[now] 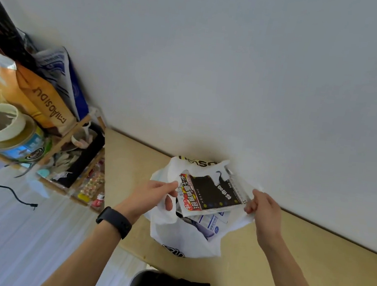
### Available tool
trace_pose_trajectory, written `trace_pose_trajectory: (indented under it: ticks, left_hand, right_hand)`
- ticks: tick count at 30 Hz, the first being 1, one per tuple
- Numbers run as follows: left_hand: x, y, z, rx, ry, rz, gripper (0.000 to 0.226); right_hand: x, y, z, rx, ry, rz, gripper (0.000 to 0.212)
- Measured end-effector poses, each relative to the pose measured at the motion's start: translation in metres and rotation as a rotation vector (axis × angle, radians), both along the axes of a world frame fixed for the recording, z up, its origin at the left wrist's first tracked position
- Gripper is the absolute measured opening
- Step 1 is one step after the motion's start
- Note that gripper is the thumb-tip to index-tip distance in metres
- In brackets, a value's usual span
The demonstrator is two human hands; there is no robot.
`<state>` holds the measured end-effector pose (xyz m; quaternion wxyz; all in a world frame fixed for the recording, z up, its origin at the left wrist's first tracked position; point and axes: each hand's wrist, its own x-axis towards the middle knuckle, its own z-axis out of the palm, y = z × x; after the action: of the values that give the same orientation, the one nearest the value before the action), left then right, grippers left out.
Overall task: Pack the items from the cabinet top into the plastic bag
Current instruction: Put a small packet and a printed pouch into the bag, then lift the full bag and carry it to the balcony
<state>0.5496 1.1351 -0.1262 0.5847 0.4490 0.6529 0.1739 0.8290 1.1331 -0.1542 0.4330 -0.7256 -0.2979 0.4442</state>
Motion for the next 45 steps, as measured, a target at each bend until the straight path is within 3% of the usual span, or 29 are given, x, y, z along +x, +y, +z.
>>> trace_pose_trajectory:
  ticks: [4, 8, 14, 20, 24, 28, 32, 34, 37, 45]
  left_hand:
    - [-0.001, 0.005, 0.013, 0.132, -0.185, 0.155, 0.049]
    - [-0.015, 0.051, 0.057, 0.270, -0.408, 0.386, 0.042]
    - [-0.009, 0.079, 0.112, 0.340, -0.477, 0.316, 0.041]
    - [0.014, 0.064, 0.089, 0.238, -0.469, 0.226, 0.038]
    - [0.013, 0.059, 0.078, 0.193, -0.450, 0.228, 0.018]
    - [0.011, 0.055, 0.067, 0.166, -0.428, 0.111, 0.022]
    - [0.008, 0.044, 0.053, 0.084, -0.555, 0.153, 0.036]
    - [0.005, 0.039, 0.052, 0.093, -0.529, 0.130, 0.040]
    - [0.006, 0.037, 0.059, 0.172, -0.398, 0.060, 0.047]
    - [0.072, 0.032, 0.106, 0.367, -0.068, -0.339, 0.036]
  right_hand:
    - [0.007, 0.001, 0.015, 0.007, 0.261, -0.092, 0.042]
    - [0.018, 0.029, 0.080, 0.117, 0.435, -0.102, 0.043]
    - [0.011, 0.037, 0.142, 0.308, 0.263, 0.009, 0.046]
    - [-0.008, 0.015, 0.115, 0.226, 0.069, 0.131, 0.050]
    - [-0.009, -0.005, 0.108, 0.249, 0.004, 0.167, 0.048]
    - [-0.013, -0.023, 0.095, 0.159, -0.194, 0.294, 0.039]
    - [-0.021, -0.039, 0.080, 0.108, 0.170, 0.163, 0.026]
    - [-0.021, -0.043, 0.081, 0.080, 0.148, 0.053, 0.024]
    - [-0.018, -0.046, 0.089, 0.107, 0.125, -0.077, 0.038]
    - [-0.013, -0.079, 0.120, 0.147, 0.066, -0.231, 0.034]
